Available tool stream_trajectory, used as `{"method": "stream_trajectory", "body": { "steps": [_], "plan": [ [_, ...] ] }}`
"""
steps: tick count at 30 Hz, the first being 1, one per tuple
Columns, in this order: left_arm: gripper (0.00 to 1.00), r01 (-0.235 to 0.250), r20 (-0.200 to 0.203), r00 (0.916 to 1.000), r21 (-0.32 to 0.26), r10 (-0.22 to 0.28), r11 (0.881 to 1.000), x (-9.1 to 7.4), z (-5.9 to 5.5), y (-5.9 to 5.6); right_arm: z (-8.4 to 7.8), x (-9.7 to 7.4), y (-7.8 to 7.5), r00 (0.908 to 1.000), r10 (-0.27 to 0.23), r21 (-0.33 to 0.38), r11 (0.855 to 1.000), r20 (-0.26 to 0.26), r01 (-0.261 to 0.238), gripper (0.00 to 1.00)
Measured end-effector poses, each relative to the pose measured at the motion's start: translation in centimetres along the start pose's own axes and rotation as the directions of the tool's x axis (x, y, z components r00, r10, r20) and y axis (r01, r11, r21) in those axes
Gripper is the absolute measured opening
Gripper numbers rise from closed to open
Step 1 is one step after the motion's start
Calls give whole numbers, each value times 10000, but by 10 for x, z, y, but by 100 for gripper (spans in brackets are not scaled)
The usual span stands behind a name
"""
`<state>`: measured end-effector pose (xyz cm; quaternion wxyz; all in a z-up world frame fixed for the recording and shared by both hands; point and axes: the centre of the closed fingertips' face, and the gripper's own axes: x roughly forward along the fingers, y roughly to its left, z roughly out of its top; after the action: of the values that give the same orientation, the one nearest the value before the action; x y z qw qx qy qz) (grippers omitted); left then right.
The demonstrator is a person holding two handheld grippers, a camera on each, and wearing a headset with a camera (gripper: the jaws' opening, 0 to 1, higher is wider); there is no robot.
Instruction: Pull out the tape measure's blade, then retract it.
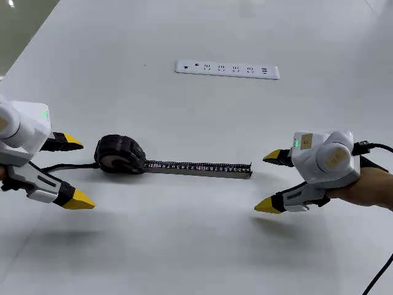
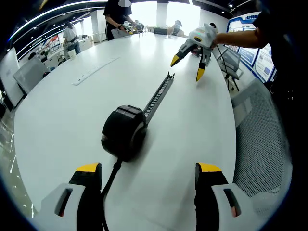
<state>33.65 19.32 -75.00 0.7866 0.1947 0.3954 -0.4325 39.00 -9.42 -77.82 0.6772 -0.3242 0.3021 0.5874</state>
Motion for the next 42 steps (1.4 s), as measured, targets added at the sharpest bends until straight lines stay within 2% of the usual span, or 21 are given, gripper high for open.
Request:
{"method": "stream_trajectory", "body": {
  "steps": [2, 11, 17, 21, 23, 28, 34, 36, 37, 42],
  "plan": [
    [77, -76, 162, 9998, -137, 78, 9999, 1, 1, -3, 0, 0, 2, 9999, -123, 351, 9993, 71, 120, 65],
    [80, -234, 664, 9974, -719, 282, 9971, 3, 0, -13, 1, -2, 12, 9978, -422, 1051, 9938, 512, 366, 72],
    [83, -499, 1122, 9917, -1165, 631, 9919, 3, 2, -22, 2, -3, 20, 9955, -603, 1344, 9897, 728, 501, 75],
    [84, -740, 1402, 9853, -1631, 973, 9838, 2, 4, -27, 3, -4, 22, 9931, -808, 1600, 9849, 854, 663, 78],
    [84, -863, 1537, 9815, -1767, 1141, 9805, 2, 5, -29, 5, -4, 24, 9913, -876, 1734, 9824, 982, 697, 79],
    [86, -1261, 1983, 9648, -2281, 1728, 9654, -2, 9, -29, 11, -7, 27, 9852, -1168, 2119, 9733, 1253, 884, 81],
    [87, -1635, 2199, 9495, -2622, 2238, 9511, -7, 13, -31, 17, -10, 34, 9745, -1602, 2579, 9592, 1572, 1161, 84],
    [88, -1759, 2367, 9398, -2827, 2463, 9429, -9, 15, -31, 17, -10, 35, 9723, -1719, 2711, 9544, 1581, 1247, 85],
    [88, -1764, 2422, 9377, -2862, 2492, 9418, -10, 16, -32, 17, -11, 36, 9710, -1754, 2773, 9525, 1624, 1257, 85],
    [89, -2064, 2475, 9253, -3071, 2874, 9290, -10, 16, -36, 20, -16, 36, 9621, -2098, 3009, 9416, 1744, 1508, 86]
  ]
}}
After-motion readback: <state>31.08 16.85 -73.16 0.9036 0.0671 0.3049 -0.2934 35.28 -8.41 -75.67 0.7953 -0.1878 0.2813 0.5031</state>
